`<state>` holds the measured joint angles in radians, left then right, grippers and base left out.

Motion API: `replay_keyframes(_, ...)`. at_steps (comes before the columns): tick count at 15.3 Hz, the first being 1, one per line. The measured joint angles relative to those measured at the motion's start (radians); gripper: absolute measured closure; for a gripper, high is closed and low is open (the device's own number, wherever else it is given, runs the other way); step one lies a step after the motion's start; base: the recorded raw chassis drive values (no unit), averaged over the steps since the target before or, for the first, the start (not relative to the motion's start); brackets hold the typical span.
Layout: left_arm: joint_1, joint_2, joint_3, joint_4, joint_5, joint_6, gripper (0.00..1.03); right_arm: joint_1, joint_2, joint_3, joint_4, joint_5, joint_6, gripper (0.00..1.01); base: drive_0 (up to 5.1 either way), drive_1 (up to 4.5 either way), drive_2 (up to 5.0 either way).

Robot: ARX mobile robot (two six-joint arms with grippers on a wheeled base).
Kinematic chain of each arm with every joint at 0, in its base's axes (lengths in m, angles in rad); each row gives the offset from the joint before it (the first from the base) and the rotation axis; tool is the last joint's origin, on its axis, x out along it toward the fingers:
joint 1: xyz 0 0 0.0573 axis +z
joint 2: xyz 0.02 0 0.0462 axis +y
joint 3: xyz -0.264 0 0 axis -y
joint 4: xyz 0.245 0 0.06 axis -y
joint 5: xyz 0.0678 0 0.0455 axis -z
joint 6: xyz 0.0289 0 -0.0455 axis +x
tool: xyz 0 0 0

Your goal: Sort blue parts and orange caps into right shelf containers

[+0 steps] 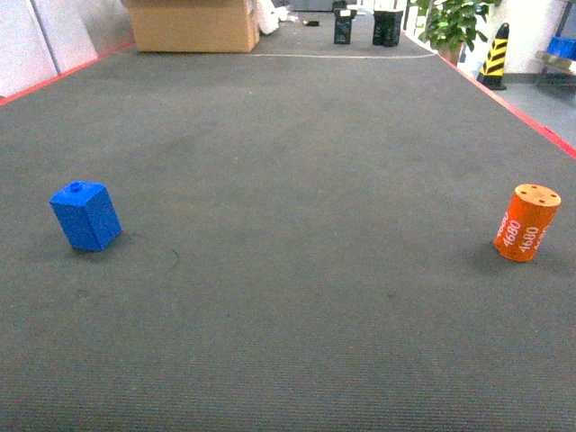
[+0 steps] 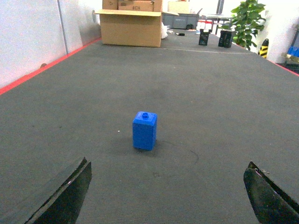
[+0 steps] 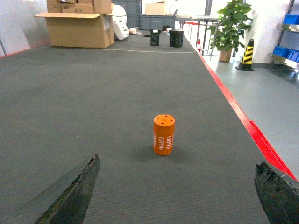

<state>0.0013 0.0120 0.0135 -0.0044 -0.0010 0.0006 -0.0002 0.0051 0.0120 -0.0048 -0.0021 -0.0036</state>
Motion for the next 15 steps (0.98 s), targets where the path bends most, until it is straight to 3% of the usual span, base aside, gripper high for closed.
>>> replay_keyframes(15,0.000,0.000,0.000,0.000,0.000,0.000,0.05,0.000,0.000,0.000,0.000,0.000,0.000,0.03,0.0,0.00,0.0)
